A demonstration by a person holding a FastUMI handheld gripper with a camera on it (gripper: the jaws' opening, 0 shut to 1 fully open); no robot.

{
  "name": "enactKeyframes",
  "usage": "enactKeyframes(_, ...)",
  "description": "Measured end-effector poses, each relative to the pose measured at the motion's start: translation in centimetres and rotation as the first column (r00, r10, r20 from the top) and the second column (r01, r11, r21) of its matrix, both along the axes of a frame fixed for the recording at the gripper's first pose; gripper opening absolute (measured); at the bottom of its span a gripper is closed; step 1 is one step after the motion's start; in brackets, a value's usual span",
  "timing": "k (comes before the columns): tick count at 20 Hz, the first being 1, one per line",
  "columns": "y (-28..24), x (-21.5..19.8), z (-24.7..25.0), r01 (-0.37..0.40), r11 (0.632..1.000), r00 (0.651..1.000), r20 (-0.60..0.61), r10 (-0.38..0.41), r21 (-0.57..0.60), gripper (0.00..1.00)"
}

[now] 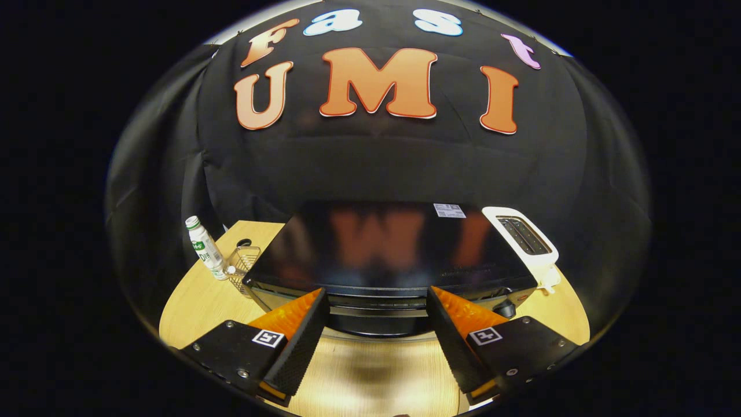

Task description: Open the toaster oven, put the food inside, and close the toaster oven door.

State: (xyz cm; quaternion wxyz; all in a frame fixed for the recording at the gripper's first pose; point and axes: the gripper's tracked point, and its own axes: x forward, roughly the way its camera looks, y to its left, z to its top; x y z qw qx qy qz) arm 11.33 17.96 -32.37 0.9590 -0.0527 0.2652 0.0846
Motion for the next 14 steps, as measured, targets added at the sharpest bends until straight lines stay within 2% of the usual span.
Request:
enactKeyframes(8,-1.3,-6.9,-1.8,0.021,0.999,1.0,-0.011,-0.022,-0.027,1.0)
enactKeyframes(10,-1.7,-8.9,-3.0,0.063,0.997,0.997,-0.039,-0.061,0.036,1.0)
enactKeyframes(14,-2.2,-11.6,-5.7,0.045,0.999,0.996,-0.075,-0.044,0.007,0.99)
